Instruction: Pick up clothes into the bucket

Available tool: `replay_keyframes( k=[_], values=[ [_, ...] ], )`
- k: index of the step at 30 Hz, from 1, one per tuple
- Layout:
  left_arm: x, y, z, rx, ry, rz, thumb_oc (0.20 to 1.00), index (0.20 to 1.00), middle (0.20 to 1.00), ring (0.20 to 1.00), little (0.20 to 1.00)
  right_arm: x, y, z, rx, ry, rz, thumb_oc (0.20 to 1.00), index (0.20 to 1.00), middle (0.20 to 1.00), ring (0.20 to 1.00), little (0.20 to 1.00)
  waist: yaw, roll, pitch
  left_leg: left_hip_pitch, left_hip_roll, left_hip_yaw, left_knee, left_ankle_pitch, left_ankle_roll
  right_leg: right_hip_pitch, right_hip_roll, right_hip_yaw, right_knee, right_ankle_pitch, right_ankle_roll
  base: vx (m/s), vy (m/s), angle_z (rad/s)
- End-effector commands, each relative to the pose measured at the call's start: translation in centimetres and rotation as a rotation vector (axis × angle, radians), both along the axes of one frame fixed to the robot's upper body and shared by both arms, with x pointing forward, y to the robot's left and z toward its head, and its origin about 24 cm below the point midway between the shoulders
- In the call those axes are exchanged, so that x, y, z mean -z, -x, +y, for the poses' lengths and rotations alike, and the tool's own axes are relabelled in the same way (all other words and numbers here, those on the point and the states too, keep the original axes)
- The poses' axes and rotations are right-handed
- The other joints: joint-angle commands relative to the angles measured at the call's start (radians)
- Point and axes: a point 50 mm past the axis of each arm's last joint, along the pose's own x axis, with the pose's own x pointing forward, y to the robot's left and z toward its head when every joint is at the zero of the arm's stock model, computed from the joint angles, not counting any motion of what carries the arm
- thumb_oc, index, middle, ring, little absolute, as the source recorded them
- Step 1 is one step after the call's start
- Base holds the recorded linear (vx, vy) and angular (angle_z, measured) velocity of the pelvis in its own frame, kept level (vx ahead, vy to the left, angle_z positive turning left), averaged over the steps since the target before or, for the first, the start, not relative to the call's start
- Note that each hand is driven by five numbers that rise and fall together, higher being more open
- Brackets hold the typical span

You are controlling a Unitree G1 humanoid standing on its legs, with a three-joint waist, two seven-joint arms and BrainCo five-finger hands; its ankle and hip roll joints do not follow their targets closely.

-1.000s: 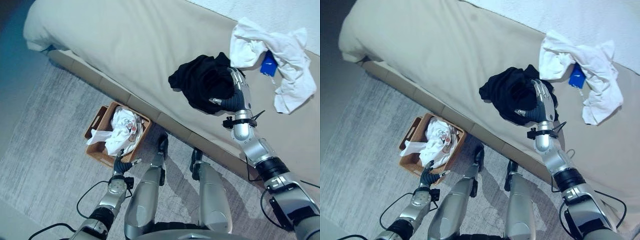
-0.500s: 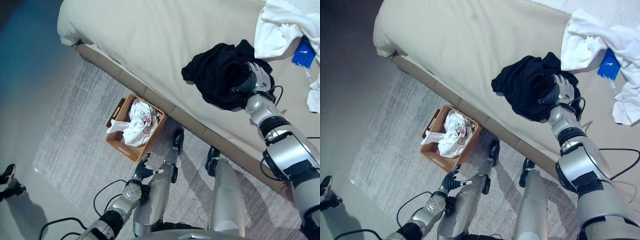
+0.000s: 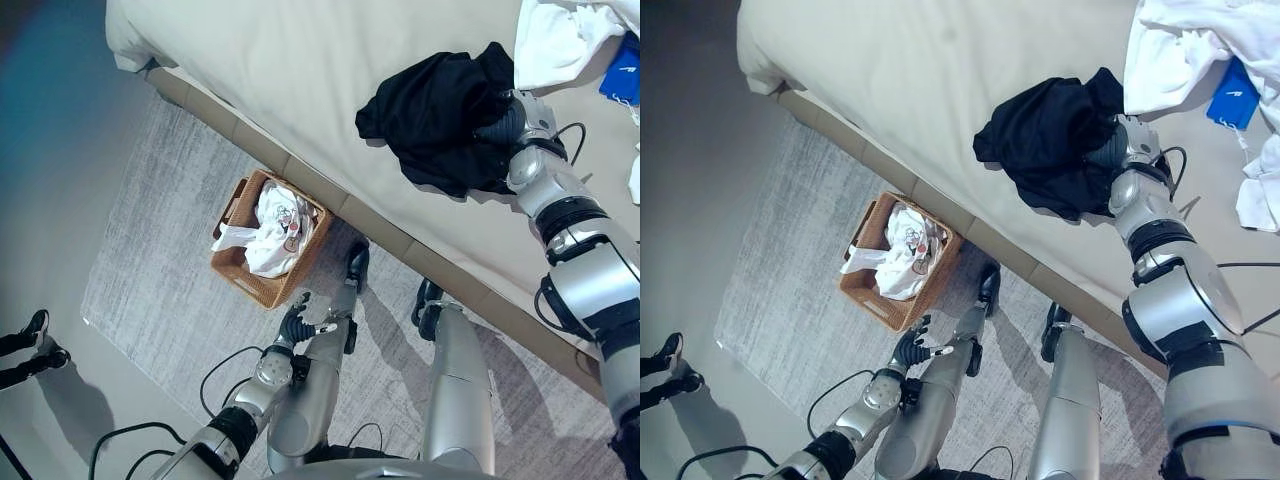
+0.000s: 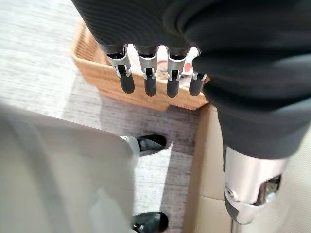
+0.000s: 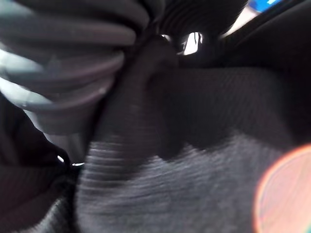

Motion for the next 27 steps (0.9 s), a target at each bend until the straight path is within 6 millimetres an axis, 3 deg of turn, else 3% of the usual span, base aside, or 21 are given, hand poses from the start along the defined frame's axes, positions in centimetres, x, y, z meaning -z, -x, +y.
replay_keyframes(
  k=[1,4,5,8,9,12,14,15,17,18,20,21,23,27],
  values=[
    [-0.1,-0.7,1.4,-0.057,-0.024,-0.008,1.000,1.000,1.000,1.000,1.000,-5.0,0.8,0.0,-0.038,-0.070,-0.250,0.200,0.200,0.200,0.200,0.200,-0.041,-0.071,0.035,0.095,-0.019,0.052,0.035,-0.079,0.035,0.091,0.006,0.122,-0.213,0.180,0.111,0.00,0.101,-0.26],
    [-0.1,-0.8,2.5,-0.095,-0.048,-0.018,1.000,1.000,1.000,1.000,1.000,-9.1,1.9,2.5,-0.163,-0.118,-0.476,0.200,0.200,0.200,0.200,0.200,-0.073,-0.110,0.035,0.145,-0.009,0.090,0.042,-0.103,0.037,0.150,0.029,0.154,-0.255,0.200,0.119,0.01,0.084,-0.42],
    [-0.1,-0.8,2.5,-0.095,-0.048,-0.017,1.000,1.000,1.000,1.000,1.000,-9.1,1.9,2.5,-0.163,-0.118,-0.476,0.200,0.200,0.200,0.200,0.200,-0.073,-0.110,0.035,0.145,-0.009,0.090,0.042,-0.103,0.037,0.150,0.029,0.154,-0.255,0.200,0.119,0.01,0.076,-0.57],
    [-0.2,-0.8,4.1,-0.142,-0.068,-0.028,1.000,1.000,1.000,1.000,1.000,-12.6,3.9,4.1,-0.267,-0.133,-0.674,0.200,0.200,0.200,0.200,0.200,-0.101,-0.145,0.034,0.227,-0.001,0.123,0.055,-0.136,0.043,0.250,0.045,0.179,-0.312,0.223,0.128,0.02,0.075,-0.50],
    [-0.2,-0.8,4.1,-0.142,-0.068,-0.029,1.000,1.000,1.000,1.000,1.000,-12.6,3.9,4.1,-0.267,-0.133,-0.675,0.200,0.200,0.200,0.200,0.200,-0.099,-0.144,0.034,0.227,0.000,0.124,0.053,-0.132,0.043,0.251,0.047,0.180,-0.319,0.230,0.128,0.06,0.086,-0.43],
    [-1.3,-0.9,4.9,-0.139,-0.075,-0.100,1.000,1.000,1.000,1.000,1.000,-14.3,6.4,5.2,-0.370,-0.126,-0.843,0.200,0.200,0.200,0.200,0.200,-0.113,-0.160,-0.020,0.299,0.000,0.151,0.065,-0.177,0.052,0.338,0.055,0.201,-0.374,0.243,0.139,0.10,0.079,-0.28],
    [-1.9,-0.9,5.4,-0.117,-0.099,-0.134,1.000,1.000,1.000,1.000,1.000,-14.2,6.9,5.6,-0.407,-0.125,-0.859,0.200,0.200,0.200,0.200,0.200,-0.113,-0.168,-0.049,0.327,0.003,0.163,0.072,-0.191,0.054,0.378,0.058,0.210,-0.410,0.262,0.145,0.12,0.063,-0.35],
    [-3.8,-1.5,5.6,-0.077,-0.105,-0.227,1.000,1.000,1.000,1.000,1.000,-14.5,7.5,6.3,-0.453,-0.126,-0.882,0.200,0.200,0.200,0.200,0.200,-0.117,-0.176,-0.084,0.369,0.005,0.173,0.080,-0.215,0.054,0.429,0.061,0.219,-0.442,0.264,0.151,0.10,0.050,-0.29],
    [-3.8,-1.5,5.6,-0.078,-0.106,-0.227,1.000,1.000,1.000,1.000,1.000,-14.5,7.5,6.3,-0.453,-0.127,-0.882,0.200,0.200,0.200,0.200,0.200,-0.115,-0.177,-0.085,0.367,0.006,0.174,0.077,-0.209,0.053,0.429,0.062,0.220,-0.449,0.272,0.151,0.08,0.021,-0.26],
    [-6.3,-2.1,6.0,-0.052,-0.072,-0.330,1.000,1.000,1.000,1.000,1.000,-14.7,8.1,6.9,-0.498,-0.096,-0.885,0.200,0.200,0.200,0.200,0.200,-0.117,-0.184,-0.125,0.409,0.012,0.185,0.075,-0.223,0.051,0.482,0.067,0.226,-0.487,0.273,0.155,0.14,0.013,-0.17],
    [-8.1,-2.3,6.2,-0.030,-0.018,-0.387,1.000,1.000,1.000,1.000,1.000,-14.3,8.0,7.1,-0.514,-0.094,-0.855,0.200,0.200,0.200,0.200,0.200,-0.117,-0.190,-0.162,0.442,0.016,0.191,0.070,-0.231,0.052,0.519,0.071,0.228,-0.508,0.274,0.156,0.17,0.013,-0.12],
    [-11.0,-3.0,6.2,0.025,0.022,-0.492,1.000,1.000,1.000,1.000,1.000,-13.8,7.8,7.1,-0.537,-0.109,-0.813,0.200,0.200,0.200,0.200,0.200,-0.121,-0.197,-0.196,0.482,0.023,0.194,0.067,-0.246,0.049,0.565,0.077,0.226,-0.522,0.262,0.156,0.10,0.006,-0.12],
    [-11.9,-3.1,6.1,0.038,0.036,-0.521,1.000,1.000,1.000,1.000,1.000,-13.5,7.8,7.2,-0.554,-0.108,-0.784,0.200,0.200,0.200,0.200,0.200,-0.122,-0.203,-0.219,0.493,0.026,0.197,0.059,-0.241,0.049,0.578,0.078,0.224,-0.533,0.268,0.156,0.09,-0.008,-0.13],
    [-16.8,-3.7,5.5,0.127,0.084,-0.684,1.000,1.000,1.000,1.000,1.000,-12.1,7.4,6.8,-0.579,-0.101,-0.669,0.200,0.200,0.200,0.200,0.200,-0.132,-0.220,-0.286,0.550,0.036,0.196,0.031,-0.246,0.045,0.640,0.081,0.207,-0.557,0.259,0.156,0.12,-0.014,-0.02]
  ],
)
